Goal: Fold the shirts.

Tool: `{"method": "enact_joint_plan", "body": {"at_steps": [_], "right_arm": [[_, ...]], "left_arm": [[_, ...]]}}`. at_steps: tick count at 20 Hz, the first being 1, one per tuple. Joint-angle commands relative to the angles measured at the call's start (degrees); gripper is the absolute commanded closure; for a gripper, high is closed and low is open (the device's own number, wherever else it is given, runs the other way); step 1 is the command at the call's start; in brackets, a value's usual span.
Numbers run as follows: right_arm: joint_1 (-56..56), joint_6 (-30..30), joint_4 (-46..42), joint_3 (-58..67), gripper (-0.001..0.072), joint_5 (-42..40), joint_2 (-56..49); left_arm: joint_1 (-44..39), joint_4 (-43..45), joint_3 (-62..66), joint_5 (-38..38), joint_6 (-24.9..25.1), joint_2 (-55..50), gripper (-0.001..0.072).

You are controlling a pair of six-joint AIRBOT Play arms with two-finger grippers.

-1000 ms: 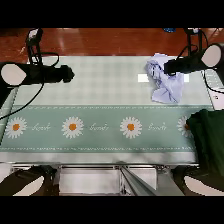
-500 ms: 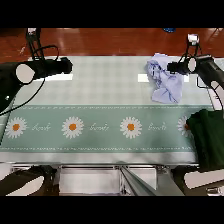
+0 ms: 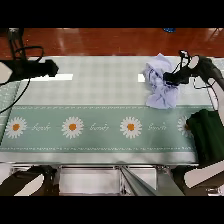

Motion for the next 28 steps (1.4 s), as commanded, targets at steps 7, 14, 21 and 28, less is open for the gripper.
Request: {"method": "enact_joint_plan", "body": {"at_steps": [7,14,21,28], "right_arm": [[4.5,-11.0,15.0,20.5,0.0692,1.2,27.6],[13.6,-12.2,16.9,30.2,0.0692,2.3,37.6],[30.8,-13.0,20.5,25.7,0.0692,7.8,33.1],[40.4,-9.2,20.5,25.3,0.0692,13.0,14.1]], "left_arm": [[0.1,-18.0,-28.0,-7.3,-3.3,30.1,0.0200],[0.2,-16.7,-29.1,-7.2,-3.2,35.7,0.0200],[0.2,-14.6,-29.1,-7.5,-3.9,35.8,0.0200],[0.3,-3.5,-26.1,-12.5,-5.5,35.8,0.0200]]}}
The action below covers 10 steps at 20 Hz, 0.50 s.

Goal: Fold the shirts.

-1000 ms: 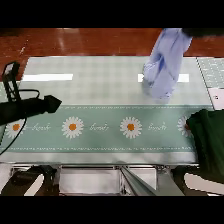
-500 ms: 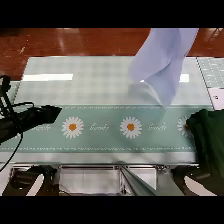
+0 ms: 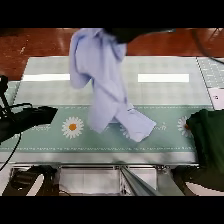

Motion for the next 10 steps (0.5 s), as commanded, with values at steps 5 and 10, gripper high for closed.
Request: {"method": "enact_joint_plan", "body": {"at_steps": [5,10], "right_arm": [[8.8,3.2,-0.2,-0.2,0.0691,5.4,-20.4],[5.7,7.9,-7.5,-0.2,0.0306,12.6,-23.5]], "left_arm": [[0.0,6.9,2.0,-5.2,-2.6,0.0,0.0200],[0.0,6.2,2.0,-5.2,-4.0,0.0,0.0200]]}}
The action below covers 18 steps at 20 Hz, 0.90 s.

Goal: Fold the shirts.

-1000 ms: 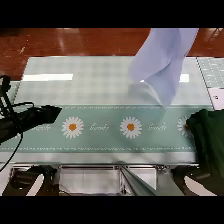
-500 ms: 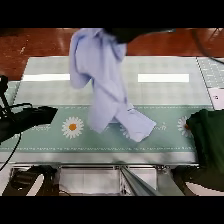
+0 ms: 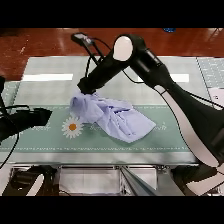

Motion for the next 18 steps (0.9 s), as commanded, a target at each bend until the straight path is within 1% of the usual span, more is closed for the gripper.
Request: {"method": "enact_joint_plan", "body": {"at_steps": [1,2,3,5,6,8,10,11,12,13,14,16,17,18], "right_arm": [[-3.8,2.2,-8.2,0.0,0.0305,8.1,-0.2],[-6.5,2.3,-12.7,0.0,0.0306,11.0,1.9],[-10.8,3.6,-17.0,0.0,0.0306,13.0,4.8],[-19.6,5.9,-18.6,-1.5,0.0306,12.5,10.3],[-24.4,6.2,-18.6,-4.7,0.0306,11.3,13.6],[-32.8,6.8,-18.3,-16.1,0.0306,7.4,20.7],[-39.8,6.7,-14.6,-33.1,0.0306,0.1,28.9],[-42.9,5.7,-11.6,-42.7,0.0307,-3.9,33.1],[-45.5,4.5,-8.3,-51.3,0.0306,-7.3,36.9],[-48.0,2.3,-4.3,-59.8,0.0306,-10.5,40.7],[-50.1,0.3,-0.8,-66.6,0.0307,-12.3,43.7],[-54.0,-3.4,4.3,-76.8,0.0307,-12.9,48.3],[-55.4,-5.0,5.9,-80.5,0.0307,-12.7,50.1],[-56.1,-5.7,6.3,-82.9,0.0307,-12.3,51.5]], "left_arm": [[0.0,-1.0,0.1,-0.6,-0.8,0.0,0.0200],[0.0,-2.7,0.0,-1.1,-0.8,0.0,0.0200],[-0.1,-4.7,-0.3,-2.1,-0.7,0.0,0.0200],[-0.1,-9.4,-1.9,-5.6,-0.7,0.0,0.0200],[-0.1,-11.3,-3.1,-7.2,-0.6,0.0,0.0200],[-0.1,-14.5,-7.1,-7.3,-0.1,0.0,0.0200],[-0.1,-18.3,-12.7,-3.9,-0.1,-0.3,0.0200],[-0.1,-21.9,-15.9,-0.7,1.9,-0.7,0.0200],[-0.1,-26.9,-18.6,3.5,6.6,-1.3,0.0200],[-0.1,-33.0,-20.8,8.5,13.2,-2.5,0.0200],[-0.1,-36.6,-21.8,12.2,18.3,-4.4,0.0200],[-0.1,-36.7,-21.8,14.6,25.2,-9.3,0.0200],[-0.1,-36.7,-21.6,15.7,28.0,-12.2,0.0200],[-0.1,-36.7,-21.5,17.4,28.5,-14.9,0.0200]]}}
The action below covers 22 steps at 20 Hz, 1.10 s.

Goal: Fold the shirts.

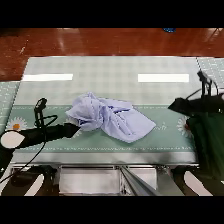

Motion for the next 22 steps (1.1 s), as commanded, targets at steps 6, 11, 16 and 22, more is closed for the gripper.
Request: {"method": "enact_joint_plan", "body": {"at_steps": [6,11,16,22], "right_arm": [[-5.0,-5.0,7.2,-19.3,0.0307,-1.0,7.8],[-5.0,-4.7,8.6,-22.4,0.0307,-0.7,7.8],[2.4,-2.7,12.5,-22.4,0.0307,-4.9,5.5],[15.5,-4.3,22.2,-18.5,0.0464,-18.3,-9.0]], "left_arm": [[-1.7,-16.3,2.8,10.6,15.0,-21.3,0.0200],[-8.4,-18.8,8.3,9.9,17.0,-31.6,0.0210],[-8.2,-18.5,12.7,3.6,17.8,-34.2,0.0689],[-8.2,-18.6,13.4,0.9,17.8,-34.2,0.0689]]}}
